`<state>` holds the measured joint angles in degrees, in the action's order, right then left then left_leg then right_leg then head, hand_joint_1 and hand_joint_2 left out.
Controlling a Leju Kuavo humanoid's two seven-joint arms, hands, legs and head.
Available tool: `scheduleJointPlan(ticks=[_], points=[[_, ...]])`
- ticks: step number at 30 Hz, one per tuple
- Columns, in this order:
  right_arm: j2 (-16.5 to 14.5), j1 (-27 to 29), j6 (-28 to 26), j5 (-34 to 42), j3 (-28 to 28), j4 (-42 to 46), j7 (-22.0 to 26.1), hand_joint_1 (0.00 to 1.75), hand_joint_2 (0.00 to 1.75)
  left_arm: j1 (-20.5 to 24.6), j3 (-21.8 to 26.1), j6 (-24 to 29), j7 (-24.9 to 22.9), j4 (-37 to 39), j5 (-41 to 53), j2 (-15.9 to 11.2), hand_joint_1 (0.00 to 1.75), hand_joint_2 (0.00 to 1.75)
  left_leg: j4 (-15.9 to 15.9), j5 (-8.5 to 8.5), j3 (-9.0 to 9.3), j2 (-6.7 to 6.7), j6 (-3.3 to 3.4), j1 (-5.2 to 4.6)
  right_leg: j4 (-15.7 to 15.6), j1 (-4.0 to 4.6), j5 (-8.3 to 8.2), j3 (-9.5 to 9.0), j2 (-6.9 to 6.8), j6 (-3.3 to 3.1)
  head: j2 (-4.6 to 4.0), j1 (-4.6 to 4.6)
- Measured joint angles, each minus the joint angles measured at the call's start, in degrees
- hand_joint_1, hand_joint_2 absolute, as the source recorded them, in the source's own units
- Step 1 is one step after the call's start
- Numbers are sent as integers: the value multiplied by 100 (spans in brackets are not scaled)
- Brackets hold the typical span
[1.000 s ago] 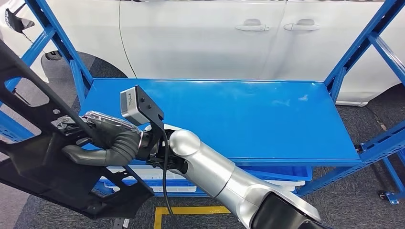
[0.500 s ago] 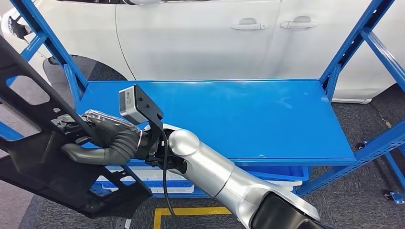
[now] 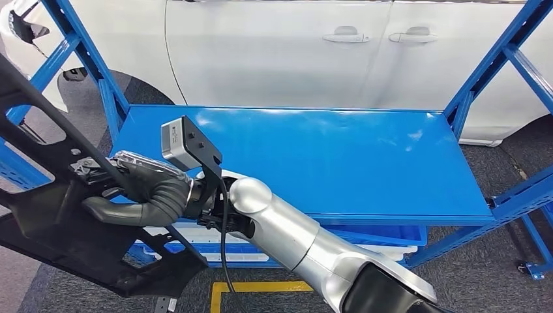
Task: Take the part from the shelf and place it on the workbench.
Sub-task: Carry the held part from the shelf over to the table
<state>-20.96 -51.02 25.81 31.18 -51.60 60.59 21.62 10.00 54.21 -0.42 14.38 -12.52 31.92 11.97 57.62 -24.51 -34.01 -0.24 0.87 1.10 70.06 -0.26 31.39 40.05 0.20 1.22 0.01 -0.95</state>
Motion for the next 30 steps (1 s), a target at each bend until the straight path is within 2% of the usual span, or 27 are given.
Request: scheduleJointPlan(ticks=[1, 2, 3, 4, 5, 7, 9, 11, 12, 13, 15, 16, 17, 18, 19, 20, 21, 22, 23, 26, 27, 28, 30], points=[[6, 6, 0, 3, 0, 0, 0, 175, 175, -2, 1, 3, -1, 0, 1, -1, 0, 175, 3, 7, -16, 2, 10, -9, 340, -1, 124, 149, 0, 1, 0, -1], [13, 11, 0, 3, 0, 0, -1, 175, 175, -4, 1, 7, -4, 0, 3, -1, 0, 175, 8, 13, -28, 2, 17, -18, 496, 0, 144, 208, 0, -7, -1, -1], [18, 12, 0, 3, 0, 0, -1, 175, 175, -4, 2, 10, -8, 0, 6, -1, 0, 175, 14, 17, -35, -1, 20, -28, 405, 2, 52, 146, 0, -25, -1, 0], [20, 8, 1, 3, 0, 0, -1, 175, 175, -3, 2, 13, -11, 0, 8, -1, 0, 175, 22, 19, -37, -6, 20, -40, 88, 9, -124, -28, 0, -57, -1, 0], [21, 1, 2, 3, 0, 0, -1, 175, 175, -2, 1, 14, -13, 0, 12, 2, 0, 175, 30, 22, -38, -11, 18, -49, -358, 23, -311, -259, 1, -104, -1, -1], [19, -12, 5, 3, 0, 0, 0, 175, 175, 2, 1, 16, -17, 0, 27, 14, 0, 175, 51, 37, -63, -15, -19, -71, -1035, 59, -546, -589, -6, -175, -1, -4], [19, -13, 7, -2, 0, 0, 0, 175, 175, 7, 0, 16, -26, 0, 46, 25, 0, 175, 47, 67, -90, -9, -81, -70, -1187, 85, -586, -635, -8, -194, 0, 0], [18, -15, 7, -8, 0, 0, 1, 175, 175, 10, -1, 16, -32, 0, 54, 25, 0, 175, 45, 60, -105, -5, -144, -68, -1245, 59, -644, -627, -10, -216, 1, 5], [16, -18, 7, -10, 0, 0, 2, 175, 175, 11, -1, 16, -33, 0, 54, 23, 0, 175, 125, -25, -138, -5, -174, -68, -1282, 37, -682, -626, -19, -236, 0, 0], [13, -21, 7, -11, 0, 0, 3, 175, 175, 10, -1, 17, -33, 0, 54, 22, 0, 175, 323, -181, -214, -5, -205, -64, -1316, 15, -720, -618, -30, -253, 1, -9], [9, -20, 7, -12, -2, -1, 3, 175, 175, 9, -1, 18, -37, 0, 54, 18, 0, 175, 1036, -619, -479, -4, -260, -39, -1319, 9, -766, -569, -46, -274, 0, -20], [9, -15, 7, -12, -3, -3, 2, 175, 175, 7, -1, 19, -45, 0, 54, 16, 0, 175, 1399, -785, -606, -4, -283, -31, -1305, 9, -783, -533, -50, -273, 0, -21], [9, -10, 6, -12, -5, -4, 1, 175, 175, 5, -1, 19, -55, 0, 54, 15, 0, 175, 1608, -856, -660, -4, -299, -24, -1289, 8, -799, -497, -52, -268, -1, -21], [9, -6, 5, -12, -8, -6, 0, 175, 175, 4, -1, 20, -63, 0, 54, 14, 0, 175, 1586, -817, -600, -3, -310, -16, -1269, 5, -815, -461, -52, -258, -1, -21], [9, -6, 3, -10, -9, -7, 0, 175, 175, 5, -1, 20, -69, 0, 54, 13, 0, 175, 1329, -686, -420, -1, -317, -4, -1244, 0, -828, -428, -51, -246, -1, -22], [8, -10, 2, -8, -10, -7, 0, 175, 175, 11, -1, 20, -70, 0, 54, 11, 0, 175, 901, -541, -165, 0, -320, 9, -1213, -3, -838, -399, -50, -230, -1, -22], [8, -14, 0, -2, -11, -7, 0, 175, 175, 19, -1, 20, -70, 0, 54, 12, 0, 175, 517, -436, 56, -5, -310, 10, -1184, 3, -849, -372, -48, -205, -1, -23], [6, -20, -3, 5, -13, -6, -1, 175, 175, 26, -1, 20, -70, 0, 54, 13, 0, 175, 238, -364, 203, -12, -281, 4, -1162, 11, -865, -347, -44, -177, 0, -21], [3, -25, -5, 14, -16, -5, -1, 175, 175, 29, -1, 22, -70, 0, 54, 14, 0, 175, 107, -344, 256, -21, -242, -5, -1152, 20, -886, -326, -40, -142, 0, -18], [-1, -32, -14, 40, -35, -5, -1, 175, 175, 26, -1, 30, -70, 0, 54, 14, 0, 175, 92, -247, 200, -25, -98, -26, -1167, 14, -950, -290, -31, -33, 0, -14], [0, -35, -16, 46, -38, -5, -1, 175, 175, 28, -1, 31, -70, 0, 54, 14, 0, 175, 77, -203, 177, -18, -49, -24, -1109, 4, -880, -254, -29, -1, 1, -13], [0, -38, -19, 51, -39, -5, -1, 175, 175, 30, -1, 31, -69, 0, 54, 14, 0, 175, 61, -155, 142, -8, -6, -19, -946, -4, -725, -179, -27, 26, 0, -11], [1, -41, -20, 56, -40, -5, -1, 175, 175, 32, -1, 31, -68, 0, 54, 14, 0, 175, 53, -65, 37, 4, 44, -22, -262, -13, -228, 87, -25, 67, 0, -9]])
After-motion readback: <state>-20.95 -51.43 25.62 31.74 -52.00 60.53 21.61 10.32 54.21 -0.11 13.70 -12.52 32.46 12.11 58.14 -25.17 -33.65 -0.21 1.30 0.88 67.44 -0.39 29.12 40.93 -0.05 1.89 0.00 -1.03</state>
